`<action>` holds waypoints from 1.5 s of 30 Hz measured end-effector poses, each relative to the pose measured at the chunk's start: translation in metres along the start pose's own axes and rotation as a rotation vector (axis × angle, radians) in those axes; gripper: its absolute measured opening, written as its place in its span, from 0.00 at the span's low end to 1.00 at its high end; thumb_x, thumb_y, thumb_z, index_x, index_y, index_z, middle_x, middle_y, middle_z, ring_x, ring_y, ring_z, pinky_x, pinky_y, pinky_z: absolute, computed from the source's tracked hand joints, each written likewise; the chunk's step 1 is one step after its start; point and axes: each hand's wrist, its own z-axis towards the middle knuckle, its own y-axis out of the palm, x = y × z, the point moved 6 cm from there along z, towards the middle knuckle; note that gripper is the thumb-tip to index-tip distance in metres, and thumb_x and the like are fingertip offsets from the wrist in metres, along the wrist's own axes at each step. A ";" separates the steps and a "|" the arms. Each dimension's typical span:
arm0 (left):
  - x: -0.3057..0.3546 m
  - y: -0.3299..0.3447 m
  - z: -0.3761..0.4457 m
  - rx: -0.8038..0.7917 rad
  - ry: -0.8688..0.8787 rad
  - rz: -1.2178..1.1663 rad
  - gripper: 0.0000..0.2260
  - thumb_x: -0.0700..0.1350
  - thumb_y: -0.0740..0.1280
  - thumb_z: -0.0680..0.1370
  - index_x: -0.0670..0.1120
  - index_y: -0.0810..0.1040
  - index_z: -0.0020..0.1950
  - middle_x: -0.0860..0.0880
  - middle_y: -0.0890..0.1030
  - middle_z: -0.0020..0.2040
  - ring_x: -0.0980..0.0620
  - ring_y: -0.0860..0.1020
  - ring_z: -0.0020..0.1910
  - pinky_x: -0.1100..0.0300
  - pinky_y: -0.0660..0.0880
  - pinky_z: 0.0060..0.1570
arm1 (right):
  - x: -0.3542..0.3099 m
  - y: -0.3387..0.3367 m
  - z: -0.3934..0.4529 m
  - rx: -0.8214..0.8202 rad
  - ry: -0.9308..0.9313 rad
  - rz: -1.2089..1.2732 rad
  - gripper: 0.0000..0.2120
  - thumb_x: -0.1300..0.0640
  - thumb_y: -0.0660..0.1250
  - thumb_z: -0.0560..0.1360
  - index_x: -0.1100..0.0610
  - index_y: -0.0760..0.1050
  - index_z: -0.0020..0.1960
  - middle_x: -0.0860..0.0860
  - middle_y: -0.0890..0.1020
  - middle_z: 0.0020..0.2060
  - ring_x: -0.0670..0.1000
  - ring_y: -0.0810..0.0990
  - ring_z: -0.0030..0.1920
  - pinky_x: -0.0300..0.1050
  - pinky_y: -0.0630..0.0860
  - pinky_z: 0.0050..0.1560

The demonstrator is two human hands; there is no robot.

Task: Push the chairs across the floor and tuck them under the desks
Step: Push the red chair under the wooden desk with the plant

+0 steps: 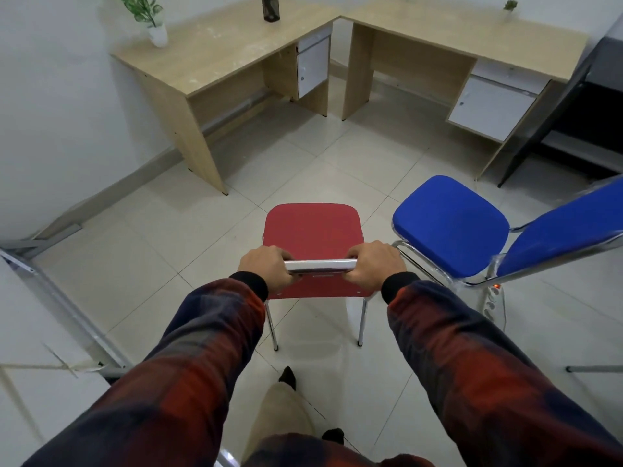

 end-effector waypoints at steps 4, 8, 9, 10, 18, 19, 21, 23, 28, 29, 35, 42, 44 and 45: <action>-0.017 -0.009 0.008 -0.026 0.011 0.016 0.15 0.59 0.70 0.72 0.55 0.82 0.55 0.56 0.83 0.46 0.53 0.79 0.42 0.56 0.79 0.46 | -0.018 0.006 0.007 0.019 0.007 0.023 0.16 0.41 0.67 0.69 0.48 0.83 0.51 0.46 0.83 0.38 0.52 0.81 0.40 0.47 0.80 0.45; -0.034 -0.020 0.015 -0.033 0.000 0.006 0.13 0.55 0.70 0.71 0.56 0.83 0.55 0.56 0.83 0.46 0.52 0.79 0.43 0.57 0.78 0.46 | -0.034 0.010 0.018 0.035 -0.017 0.024 0.14 0.41 0.66 0.70 0.49 0.82 0.48 0.46 0.82 0.36 0.52 0.79 0.38 0.44 0.76 0.41; -0.039 -0.023 0.019 -0.032 -0.006 0.000 0.13 0.55 0.70 0.71 0.56 0.83 0.54 0.56 0.83 0.45 0.52 0.79 0.43 0.58 0.77 0.44 | -0.038 0.010 0.023 0.030 -0.023 0.026 0.14 0.41 0.66 0.70 0.49 0.81 0.48 0.47 0.81 0.36 0.53 0.79 0.38 0.44 0.76 0.41; -0.043 -0.026 0.023 -0.029 -0.010 -0.003 0.13 0.54 0.71 0.71 0.56 0.83 0.54 0.56 0.83 0.45 0.53 0.78 0.42 0.59 0.75 0.43 | -0.041 0.011 0.026 0.023 -0.026 0.031 0.14 0.41 0.66 0.70 0.49 0.81 0.47 0.47 0.81 0.36 0.53 0.79 0.38 0.44 0.76 0.41; -0.034 -0.045 0.053 0.104 0.010 -0.032 0.13 0.59 0.71 0.69 0.54 0.83 0.49 0.55 0.83 0.43 0.52 0.79 0.42 0.57 0.78 0.43 | -0.029 -0.016 0.057 0.052 -0.008 0.047 0.13 0.43 0.68 0.68 0.49 0.82 0.46 0.46 0.82 0.35 0.53 0.80 0.39 0.43 0.74 0.42; -0.029 -0.047 0.057 0.123 0.019 -0.032 0.13 0.59 0.71 0.70 0.54 0.83 0.49 0.55 0.83 0.43 0.52 0.79 0.42 0.57 0.78 0.43 | -0.023 -0.021 0.062 0.048 0.002 0.043 0.13 0.43 0.68 0.68 0.49 0.82 0.46 0.46 0.82 0.35 0.53 0.80 0.39 0.44 0.75 0.42; -0.022 -0.045 0.062 0.154 0.032 -0.017 0.13 0.59 0.71 0.69 0.54 0.83 0.48 0.55 0.83 0.43 0.51 0.78 0.42 0.58 0.76 0.43 | -0.014 -0.025 0.067 0.037 0.020 0.029 0.13 0.43 0.68 0.68 0.48 0.82 0.47 0.46 0.82 0.35 0.52 0.79 0.38 0.43 0.75 0.42; -0.018 -0.043 0.065 0.174 0.053 -0.008 0.13 0.60 0.71 0.69 0.55 0.83 0.47 0.56 0.82 0.42 0.51 0.79 0.42 0.58 0.76 0.43 | -0.009 -0.026 0.069 0.032 0.036 0.017 0.13 0.43 0.68 0.68 0.48 0.83 0.48 0.45 0.82 0.35 0.51 0.79 0.38 0.43 0.75 0.42; -0.038 -0.052 0.076 0.106 0.042 -0.031 0.11 0.58 0.71 0.69 0.55 0.83 0.48 0.57 0.82 0.43 0.52 0.79 0.42 0.58 0.77 0.44 | -0.027 -0.022 0.077 0.030 0.047 0.045 0.12 0.42 0.68 0.70 0.48 0.81 0.48 0.45 0.80 0.35 0.51 0.79 0.38 0.43 0.75 0.42; -0.047 -0.054 0.078 0.081 0.029 -0.032 0.11 0.57 0.71 0.69 0.55 0.83 0.48 0.57 0.83 0.43 0.52 0.79 0.43 0.58 0.77 0.45 | -0.037 -0.017 0.079 0.018 0.037 0.055 0.12 0.42 0.68 0.70 0.48 0.80 0.49 0.46 0.80 0.35 0.52 0.79 0.39 0.43 0.75 0.42; -0.080 -0.058 0.095 0.040 -0.017 -0.003 0.14 0.59 0.73 0.68 0.55 0.83 0.50 0.57 0.82 0.44 0.54 0.77 0.42 0.60 0.74 0.43 | -0.062 -0.001 0.100 -0.039 0.012 0.081 0.13 0.42 0.67 0.72 0.48 0.78 0.52 0.47 0.81 0.38 0.53 0.79 0.40 0.46 0.78 0.46; -0.058 -0.051 0.112 0.064 0.034 0.044 0.16 0.61 0.72 0.68 0.56 0.83 0.51 0.58 0.83 0.44 0.54 0.78 0.43 0.60 0.76 0.42 | -0.033 -0.008 0.113 -0.131 0.019 0.123 0.14 0.44 0.70 0.69 0.47 0.78 0.52 0.46 0.82 0.42 0.51 0.79 0.43 0.45 0.76 0.45; -0.054 -0.051 0.115 0.068 0.053 0.044 0.15 0.61 0.72 0.68 0.56 0.83 0.51 0.58 0.83 0.44 0.55 0.78 0.42 0.61 0.75 0.41 | -0.030 -0.009 0.117 -0.193 0.041 0.175 0.17 0.42 0.72 0.67 0.45 0.79 0.53 0.44 0.82 0.44 0.50 0.80 0.45 0.45 0.78 0.46; -0.054 -0.051 0.116 0.066 0.060 0.040 0.15 0.61 0.71 0.69 0.56 0.83 0.51 0.58 0.83 0.44 0.55 0.78 0.42 0.61 0.75 0.41 | -0.030 -0.009 0.119 -0.221 0.050 0.187 0.19 0.41 0.72 0.66 0.44 0.79 0.55 0.43 0.82 0.46 0.49 0.80 0.46 0.45 0.78 0.46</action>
